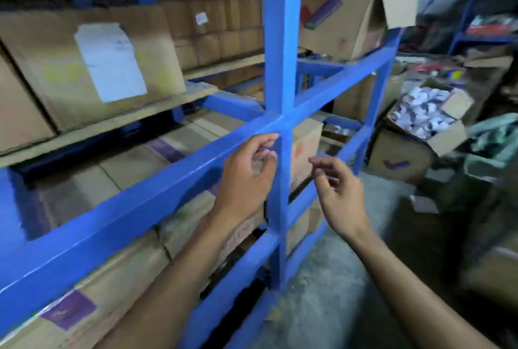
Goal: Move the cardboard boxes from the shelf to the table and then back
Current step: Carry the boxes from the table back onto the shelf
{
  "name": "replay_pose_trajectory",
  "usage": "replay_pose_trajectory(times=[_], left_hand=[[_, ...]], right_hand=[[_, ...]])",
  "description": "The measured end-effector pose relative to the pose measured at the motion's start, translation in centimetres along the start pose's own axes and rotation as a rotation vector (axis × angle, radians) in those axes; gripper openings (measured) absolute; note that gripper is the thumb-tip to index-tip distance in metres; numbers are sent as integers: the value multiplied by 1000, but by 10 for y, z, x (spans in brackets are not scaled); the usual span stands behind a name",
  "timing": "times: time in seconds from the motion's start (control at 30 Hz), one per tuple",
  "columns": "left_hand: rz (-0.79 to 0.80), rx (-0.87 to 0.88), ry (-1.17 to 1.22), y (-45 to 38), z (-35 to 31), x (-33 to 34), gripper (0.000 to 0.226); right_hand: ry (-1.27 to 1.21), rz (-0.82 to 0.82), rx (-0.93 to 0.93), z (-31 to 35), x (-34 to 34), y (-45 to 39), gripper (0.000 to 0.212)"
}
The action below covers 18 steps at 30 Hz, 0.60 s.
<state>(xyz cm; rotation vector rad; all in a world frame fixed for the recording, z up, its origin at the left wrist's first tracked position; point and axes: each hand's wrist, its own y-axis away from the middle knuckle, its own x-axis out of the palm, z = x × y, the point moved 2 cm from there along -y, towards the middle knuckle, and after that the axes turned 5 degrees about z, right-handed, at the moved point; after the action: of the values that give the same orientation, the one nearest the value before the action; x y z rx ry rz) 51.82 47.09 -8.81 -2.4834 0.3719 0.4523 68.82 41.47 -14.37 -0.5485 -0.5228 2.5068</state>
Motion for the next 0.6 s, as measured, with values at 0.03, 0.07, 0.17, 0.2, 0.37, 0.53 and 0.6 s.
replay_pose_trajectory(times=[0.03, 0.07, 0.17, 0.2, 0.37, 0.53, 0.6], left_hand=[[68, -35, 55, 13, 3, 18, 26], [140, -58, 105, 26, 3, 38, 26], [355, -73, 205, 58, -7, 97, 29], [434, -60, 233, 68, -16, 119, 32], [742, 10, 309, 124, -81, 211, 24], [1067, 101, 449, 215, -167, 274, 23], [1179, 132, 523, 258, -202, 286, 23]], right_hand=[[27, -41, 59, -8, -16, 24, 20], [57, -90, 111, -14, -35, 47, 21], [156, -225, 234, -19, -92, 110, 24], [196, -280, 269, -18, -115, 133, 25], [343, -542, 418, 6, -208, 239, 26], [393, -841, 501, 63, -267, 341, 27], [431, -949, 519, 92, -284, 383, 26]])
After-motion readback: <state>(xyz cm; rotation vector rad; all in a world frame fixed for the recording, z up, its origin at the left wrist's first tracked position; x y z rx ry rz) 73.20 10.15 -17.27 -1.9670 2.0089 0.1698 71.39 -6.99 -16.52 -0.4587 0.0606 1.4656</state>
